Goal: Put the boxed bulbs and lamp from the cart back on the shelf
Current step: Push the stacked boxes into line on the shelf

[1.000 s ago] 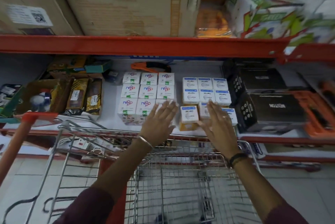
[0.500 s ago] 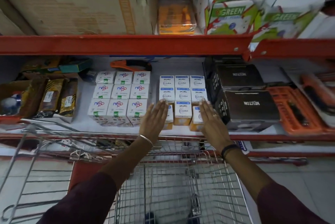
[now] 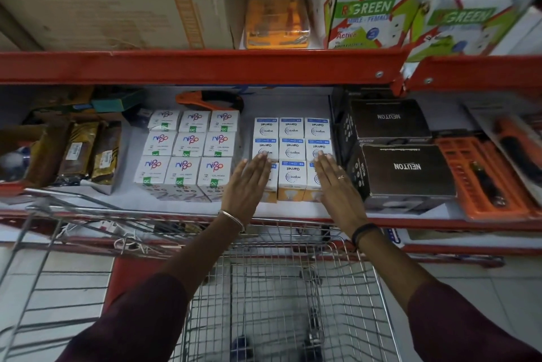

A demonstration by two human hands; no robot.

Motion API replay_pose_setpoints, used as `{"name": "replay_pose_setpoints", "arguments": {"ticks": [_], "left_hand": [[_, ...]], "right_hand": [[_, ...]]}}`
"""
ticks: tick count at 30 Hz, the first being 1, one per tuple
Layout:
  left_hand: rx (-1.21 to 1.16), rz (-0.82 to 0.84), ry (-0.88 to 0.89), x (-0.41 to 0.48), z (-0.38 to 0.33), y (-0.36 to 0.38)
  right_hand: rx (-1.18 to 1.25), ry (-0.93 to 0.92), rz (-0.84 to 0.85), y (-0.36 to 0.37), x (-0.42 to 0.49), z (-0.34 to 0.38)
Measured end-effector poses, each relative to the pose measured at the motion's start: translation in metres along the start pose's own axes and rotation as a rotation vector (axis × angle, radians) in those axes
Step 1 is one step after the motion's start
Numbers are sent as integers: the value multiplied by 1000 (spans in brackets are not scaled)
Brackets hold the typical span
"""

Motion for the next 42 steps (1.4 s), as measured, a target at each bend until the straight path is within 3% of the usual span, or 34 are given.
{"name": "replay_pose_setpoints", "arguments": {"ticks": [9, 16, 27, 31, 34, 38, 42], "left_hand": [[-121, 51, -28, 5, 2, 0], [-435, 9, 188, 2, -5, -1], [-403, -73, 180, 7, -7, 5], [-442, -28, 175, 4, -9, 4], [-495, -63, 134, 0, -17, -15], [-917, -193, 94, 5, -50, -61], [-1444, -66, 42, 24, -106, -87]], "right_hand": [[116, -103, -135, -14, -8, 0], [172, -140, -169, -15, 5, 15], [51, -137, -124, -8, 12, 20], [111, -157, -106, -12, 9, 18], [261, -116, -195, -28, -9, 9], [473, 115, -402, -52, -45, -29], [418, 404, -415, -47, -66, -89]]}}
Point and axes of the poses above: each hand's wrist, its own x-axis towards the middle knuckle, its own y-axis out of the palm, z = x × y, the point moved 1 cm from there along x, towards the middle knuckle, and after that the axes turned 10 degrees about -x, right-handed, at the moved point
